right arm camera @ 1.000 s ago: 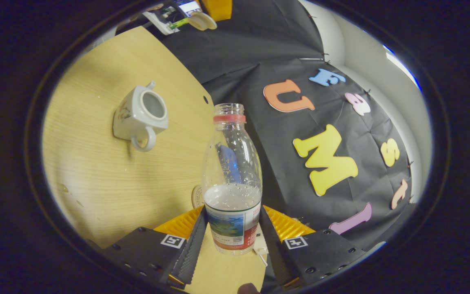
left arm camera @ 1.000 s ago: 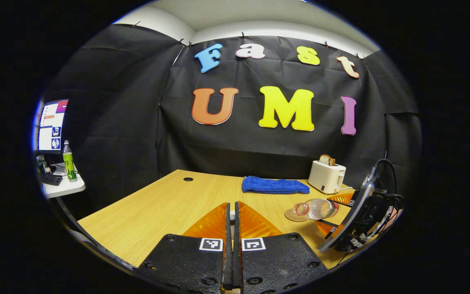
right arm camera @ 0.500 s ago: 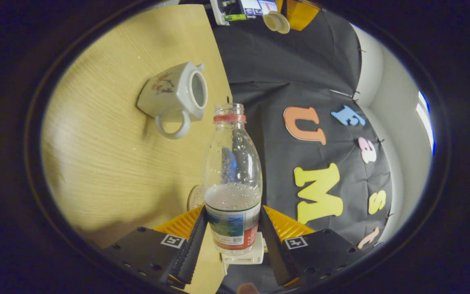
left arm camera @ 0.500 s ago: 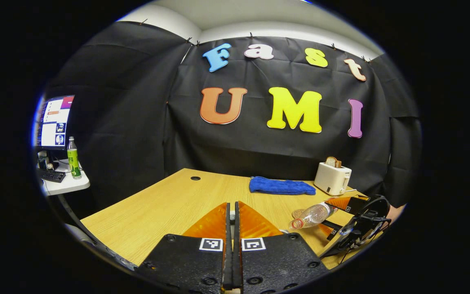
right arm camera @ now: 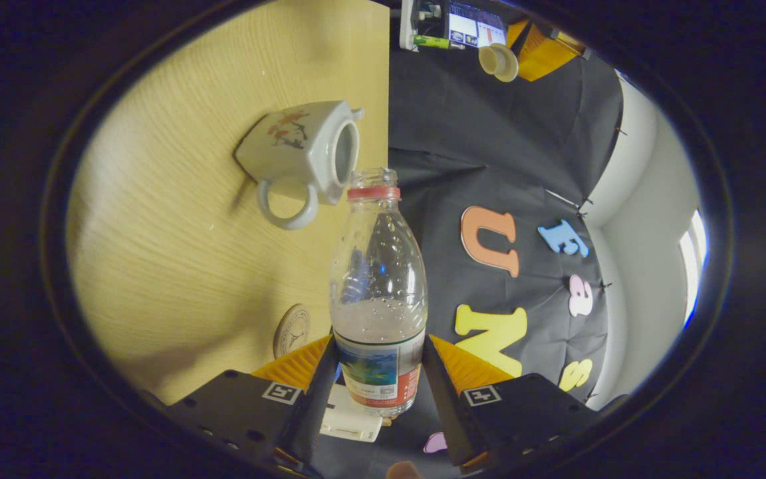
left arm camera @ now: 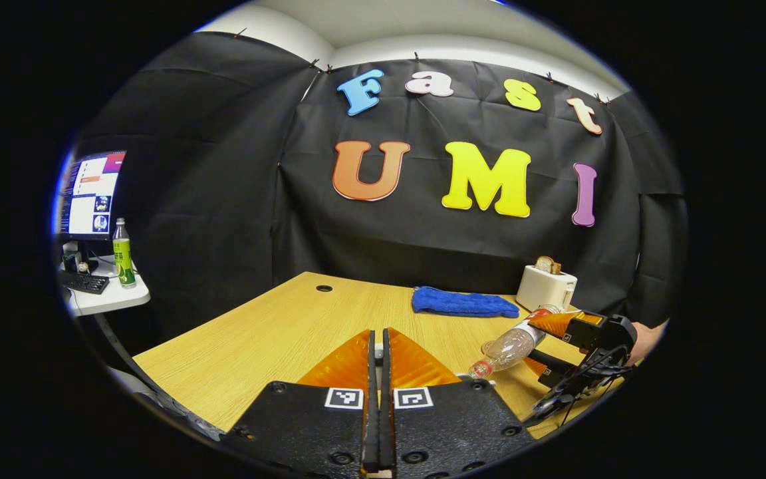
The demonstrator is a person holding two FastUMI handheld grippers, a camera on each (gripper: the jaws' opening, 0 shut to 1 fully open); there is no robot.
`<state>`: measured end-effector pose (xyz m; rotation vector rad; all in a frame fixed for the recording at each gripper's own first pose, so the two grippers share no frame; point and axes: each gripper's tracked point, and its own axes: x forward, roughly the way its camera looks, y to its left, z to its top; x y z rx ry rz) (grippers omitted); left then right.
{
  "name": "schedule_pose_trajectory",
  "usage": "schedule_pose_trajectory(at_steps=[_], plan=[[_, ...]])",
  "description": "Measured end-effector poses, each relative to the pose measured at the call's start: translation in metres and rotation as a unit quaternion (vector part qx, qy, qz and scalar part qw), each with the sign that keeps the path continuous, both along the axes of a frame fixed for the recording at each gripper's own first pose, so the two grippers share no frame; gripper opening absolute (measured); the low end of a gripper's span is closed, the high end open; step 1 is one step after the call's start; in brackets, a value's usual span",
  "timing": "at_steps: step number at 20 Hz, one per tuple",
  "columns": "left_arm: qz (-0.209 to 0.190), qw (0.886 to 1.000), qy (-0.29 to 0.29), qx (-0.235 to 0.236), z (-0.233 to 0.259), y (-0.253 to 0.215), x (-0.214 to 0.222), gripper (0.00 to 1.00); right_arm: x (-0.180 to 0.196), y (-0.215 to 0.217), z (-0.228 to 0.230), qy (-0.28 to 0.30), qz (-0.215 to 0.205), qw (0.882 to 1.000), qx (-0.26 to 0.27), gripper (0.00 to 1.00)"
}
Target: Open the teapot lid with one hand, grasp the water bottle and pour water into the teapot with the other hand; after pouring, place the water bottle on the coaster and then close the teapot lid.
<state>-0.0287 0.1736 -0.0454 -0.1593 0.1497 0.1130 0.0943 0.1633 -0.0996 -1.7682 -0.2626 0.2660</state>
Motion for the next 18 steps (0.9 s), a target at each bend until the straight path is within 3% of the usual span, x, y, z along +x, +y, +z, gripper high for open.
schedule_pose_trajectory(at_steps=[18], plan=[[-0.002,1.0,0.0,-0.004,0.001,0.003,-0.003,0.03,-0.008,0.018,0.025,-0.071,0.037,0.994,-0.072,0.73]])
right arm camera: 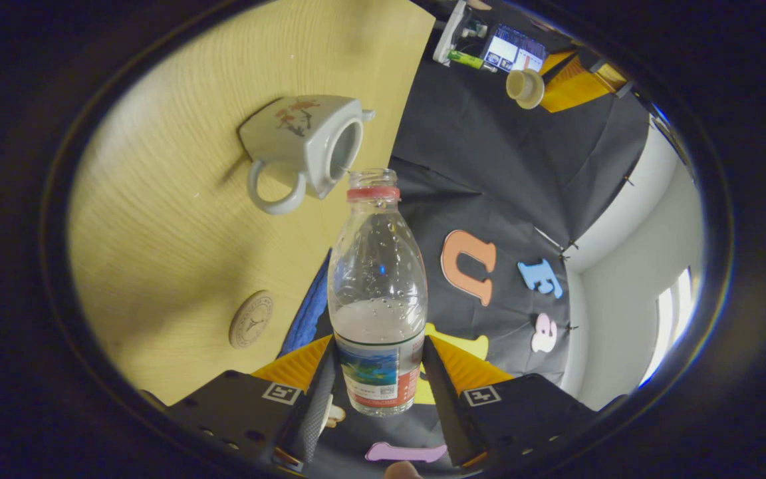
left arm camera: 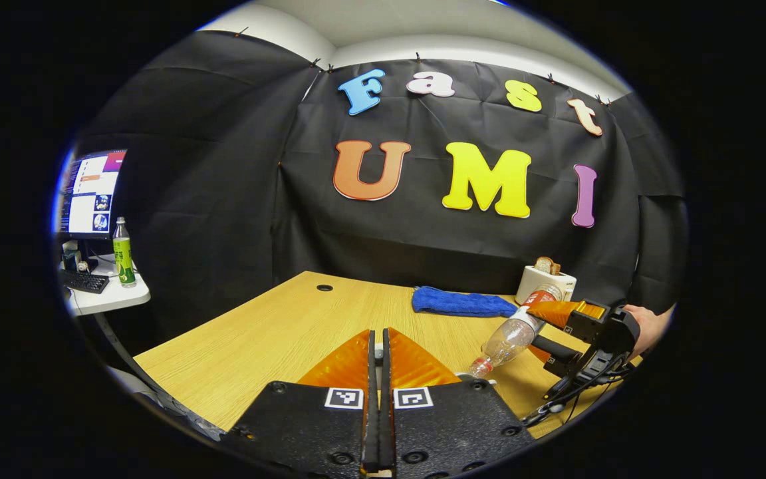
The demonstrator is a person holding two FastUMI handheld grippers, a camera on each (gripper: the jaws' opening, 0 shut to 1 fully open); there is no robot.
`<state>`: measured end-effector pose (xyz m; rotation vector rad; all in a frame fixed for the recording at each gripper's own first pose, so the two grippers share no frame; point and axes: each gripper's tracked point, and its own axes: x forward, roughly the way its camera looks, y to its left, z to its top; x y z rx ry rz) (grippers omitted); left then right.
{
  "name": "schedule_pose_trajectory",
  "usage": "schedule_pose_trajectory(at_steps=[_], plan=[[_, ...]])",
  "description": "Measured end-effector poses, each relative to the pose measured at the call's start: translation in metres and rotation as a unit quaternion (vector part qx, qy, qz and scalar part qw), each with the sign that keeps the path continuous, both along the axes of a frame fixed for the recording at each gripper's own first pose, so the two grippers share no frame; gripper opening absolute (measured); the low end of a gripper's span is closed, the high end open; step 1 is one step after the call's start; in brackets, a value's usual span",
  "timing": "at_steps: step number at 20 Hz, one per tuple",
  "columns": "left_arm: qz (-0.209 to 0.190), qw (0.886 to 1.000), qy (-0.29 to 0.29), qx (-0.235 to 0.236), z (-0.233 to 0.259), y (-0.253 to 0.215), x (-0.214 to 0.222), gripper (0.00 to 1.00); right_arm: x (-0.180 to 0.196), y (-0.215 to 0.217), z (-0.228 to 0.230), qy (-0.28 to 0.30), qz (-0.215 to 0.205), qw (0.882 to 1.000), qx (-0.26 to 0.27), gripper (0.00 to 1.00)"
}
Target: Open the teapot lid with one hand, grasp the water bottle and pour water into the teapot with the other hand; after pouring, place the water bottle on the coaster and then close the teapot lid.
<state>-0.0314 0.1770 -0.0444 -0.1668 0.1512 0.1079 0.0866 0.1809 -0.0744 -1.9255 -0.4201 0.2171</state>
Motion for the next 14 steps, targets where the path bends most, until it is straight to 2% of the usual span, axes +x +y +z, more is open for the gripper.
schedule_pose_trajectory(at_steps=[13,14], plan=[[-0.001,1.0,0.005,-0.001,-0.002,0.0,-0.001,0.03,-0.001,0.01,0.013,-0.04,0.021,0.998,-0.04,0.75],[-0.002,1.0,0.004,0.0,-0.001,-0.001,-0.001,0.03,-0.002,0.011,0.014,-0.042,0.023,0.998,-0.041,0.72]])
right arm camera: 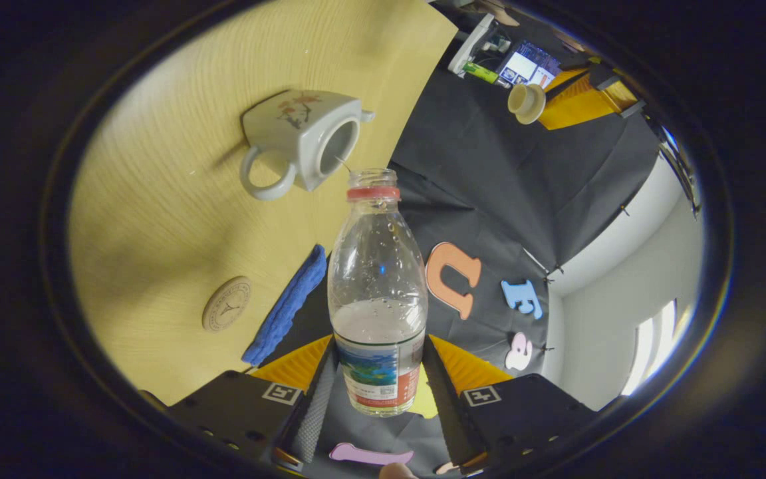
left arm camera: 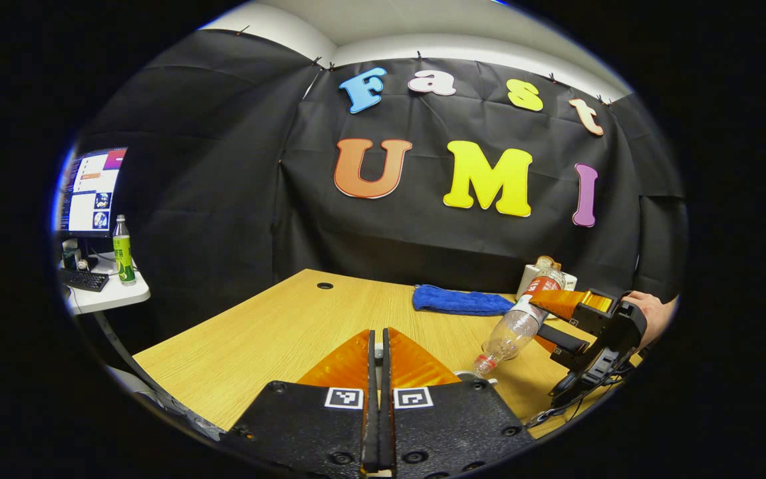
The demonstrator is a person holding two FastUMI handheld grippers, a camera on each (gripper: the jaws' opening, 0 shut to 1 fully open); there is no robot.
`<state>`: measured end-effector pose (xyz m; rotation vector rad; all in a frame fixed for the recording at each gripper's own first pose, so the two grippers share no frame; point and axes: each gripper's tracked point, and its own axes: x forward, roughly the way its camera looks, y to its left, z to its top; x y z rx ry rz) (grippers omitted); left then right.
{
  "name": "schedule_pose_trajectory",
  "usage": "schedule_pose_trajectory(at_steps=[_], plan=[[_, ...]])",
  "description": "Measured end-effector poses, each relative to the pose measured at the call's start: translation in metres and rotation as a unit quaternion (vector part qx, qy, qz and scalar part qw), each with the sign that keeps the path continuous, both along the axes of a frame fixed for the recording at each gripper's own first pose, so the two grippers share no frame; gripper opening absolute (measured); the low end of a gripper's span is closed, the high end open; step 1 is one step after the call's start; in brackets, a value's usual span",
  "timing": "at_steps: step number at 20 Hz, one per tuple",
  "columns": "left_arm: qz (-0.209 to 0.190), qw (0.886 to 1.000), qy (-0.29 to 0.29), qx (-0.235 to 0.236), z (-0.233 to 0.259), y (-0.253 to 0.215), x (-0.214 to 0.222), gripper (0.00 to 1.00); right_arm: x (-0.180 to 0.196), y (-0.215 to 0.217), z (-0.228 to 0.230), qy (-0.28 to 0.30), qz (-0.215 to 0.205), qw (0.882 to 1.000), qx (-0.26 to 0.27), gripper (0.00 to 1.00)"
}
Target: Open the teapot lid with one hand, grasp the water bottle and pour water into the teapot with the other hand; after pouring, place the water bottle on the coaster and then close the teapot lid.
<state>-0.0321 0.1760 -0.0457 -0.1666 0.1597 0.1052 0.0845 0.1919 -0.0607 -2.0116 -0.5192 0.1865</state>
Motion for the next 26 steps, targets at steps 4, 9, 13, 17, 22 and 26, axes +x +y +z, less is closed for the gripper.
schedule_pose_trajectory(at_steps=[4,9,13,17,22,26], plan=[[-0.003,1.0,-0.001,0.002,0.001,-0.003,0.001,0.03,-0.001,0.003,0.002,-0.002,0.006,1.0,0.004,0.73],[-0.003,1.0,-0.002,0.001,0.002,-0.002,0.0,0.03,-0.001,0.002,0.003,0.004,0.005,1.0,0.019,0.73],[-0.007,1.0,-0.004,0.005,0.005,-0.007,0.0,0.03,0.001,-0.011,-0.016,0.078,-0.023,0.992,0.094,0.75],[-0.009,1.0,-0.008,0.007,0.007,-0.009,-0.001,0.03,-0.006,-0.009,-0.026,0.132,-0.039,0.977,0.16,0.73],[-0.01,1.0,-0.014,0.007,0.011,-0.012,-0.002,0.03,-0.014,-0.024,-0.048,0.256,-0.076,0.911,0.315,0.76],[-0.016,1.0,-0.015,0.009,0.012,-0.018,0.0,0.03,-0.016,-0.022,-0.038,0.316,-0.084,0.831,0.449,0.75]])
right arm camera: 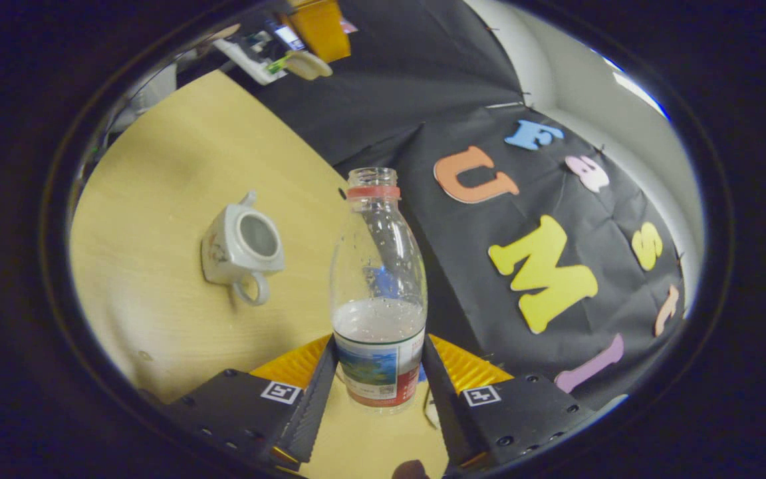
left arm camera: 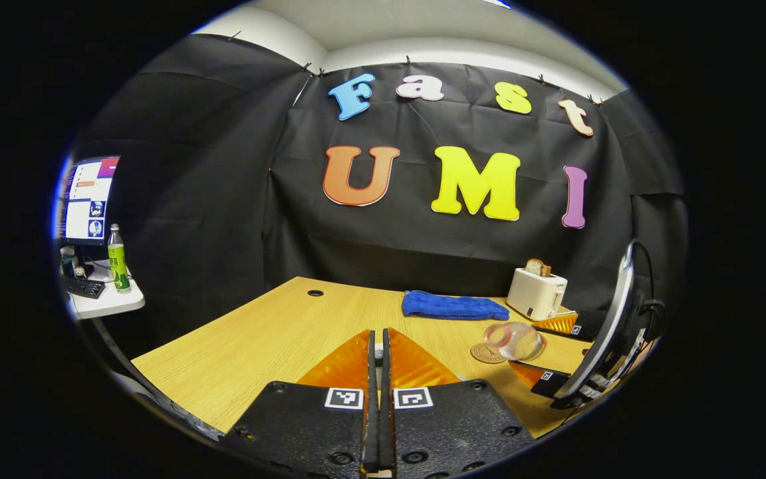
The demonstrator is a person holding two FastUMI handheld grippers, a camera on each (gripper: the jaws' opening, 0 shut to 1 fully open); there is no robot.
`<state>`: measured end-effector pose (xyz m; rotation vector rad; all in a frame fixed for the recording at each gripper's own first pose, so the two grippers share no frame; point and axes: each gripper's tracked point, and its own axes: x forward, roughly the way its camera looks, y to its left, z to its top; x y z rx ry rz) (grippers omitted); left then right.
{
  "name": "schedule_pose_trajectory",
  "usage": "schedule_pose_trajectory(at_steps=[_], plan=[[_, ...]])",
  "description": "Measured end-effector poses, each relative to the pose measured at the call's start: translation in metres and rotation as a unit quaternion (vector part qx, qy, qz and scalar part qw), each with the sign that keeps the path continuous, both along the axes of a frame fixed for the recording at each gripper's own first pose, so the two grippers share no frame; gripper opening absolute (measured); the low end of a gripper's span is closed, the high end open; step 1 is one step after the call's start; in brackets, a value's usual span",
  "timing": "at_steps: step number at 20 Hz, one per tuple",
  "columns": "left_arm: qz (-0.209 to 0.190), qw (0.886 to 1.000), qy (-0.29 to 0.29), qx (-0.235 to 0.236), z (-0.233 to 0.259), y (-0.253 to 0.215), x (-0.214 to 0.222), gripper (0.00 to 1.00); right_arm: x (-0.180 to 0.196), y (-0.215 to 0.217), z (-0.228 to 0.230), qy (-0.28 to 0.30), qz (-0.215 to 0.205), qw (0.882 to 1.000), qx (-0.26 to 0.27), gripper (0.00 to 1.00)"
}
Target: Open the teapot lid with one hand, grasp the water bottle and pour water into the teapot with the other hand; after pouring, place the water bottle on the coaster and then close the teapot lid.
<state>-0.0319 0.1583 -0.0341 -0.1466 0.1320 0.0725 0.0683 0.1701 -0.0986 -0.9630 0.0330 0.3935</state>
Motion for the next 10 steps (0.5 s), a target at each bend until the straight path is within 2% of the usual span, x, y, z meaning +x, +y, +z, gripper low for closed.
schedule_pose_trajectory(at_steps=[2,4,6,7,10], plan=[[-0.003,1.0,0.002,0.0,-0.001,-0.004,0.001,0.03,-0.005,-0.004,0.008,0.035,-0.01,0.996,0.077,0.73],[-0.007,1.0,0.003,0.0,-0.001,-0.007,0.002,0.03,-0.004,-0.011,0.015,0.066,-0.023,0.986,0.148,0.75],[-0.01,1.0,0.0,-0.001,0.001,-0.01,0.002,0.03,-0.002,-0.018,0.024,0.091,-0.036,0.971,0.218,0.73],[-0.012,1.0,-0.001,-0.002,0.002,-0.011,0.001,0.03,0.001,-0.02,0.027,0.106,-0.039,0.962,0.25,0.75],[-0.015,1.0,-0.002,-0.004,0.002,-0.014,0.002,0.03,0.011,-0.029,0.041,0.126,-0.052,0.934,0.33,0.73]])
